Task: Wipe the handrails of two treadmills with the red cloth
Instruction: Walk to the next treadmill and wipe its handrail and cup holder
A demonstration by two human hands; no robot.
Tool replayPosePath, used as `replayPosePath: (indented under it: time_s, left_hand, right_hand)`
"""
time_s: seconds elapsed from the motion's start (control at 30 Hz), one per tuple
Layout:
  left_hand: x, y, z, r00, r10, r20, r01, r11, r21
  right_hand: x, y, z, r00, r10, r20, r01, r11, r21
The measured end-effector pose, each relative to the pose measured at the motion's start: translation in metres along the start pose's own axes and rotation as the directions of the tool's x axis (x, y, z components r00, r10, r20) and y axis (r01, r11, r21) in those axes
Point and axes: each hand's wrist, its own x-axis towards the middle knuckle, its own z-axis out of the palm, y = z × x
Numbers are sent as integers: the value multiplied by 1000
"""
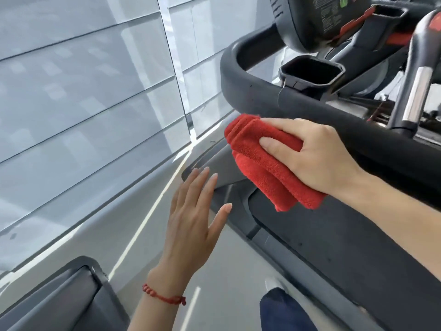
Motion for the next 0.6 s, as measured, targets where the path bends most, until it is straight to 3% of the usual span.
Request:
replayPosePath:
  time_s: [0.27, 0.6]
  left_hand:
    - [-45, -9, 10, 998, 39, 58, -36, 998, -42]
    - [-76, 41, 52, 958, 189, 216, -155, 975, -161]
  right_hand:
    - [-82, 13, 48, 964, 244, -103, -232, 965, 121]
    - [-203, 48, 50, 785, 521, -336, -491, 853, 177]
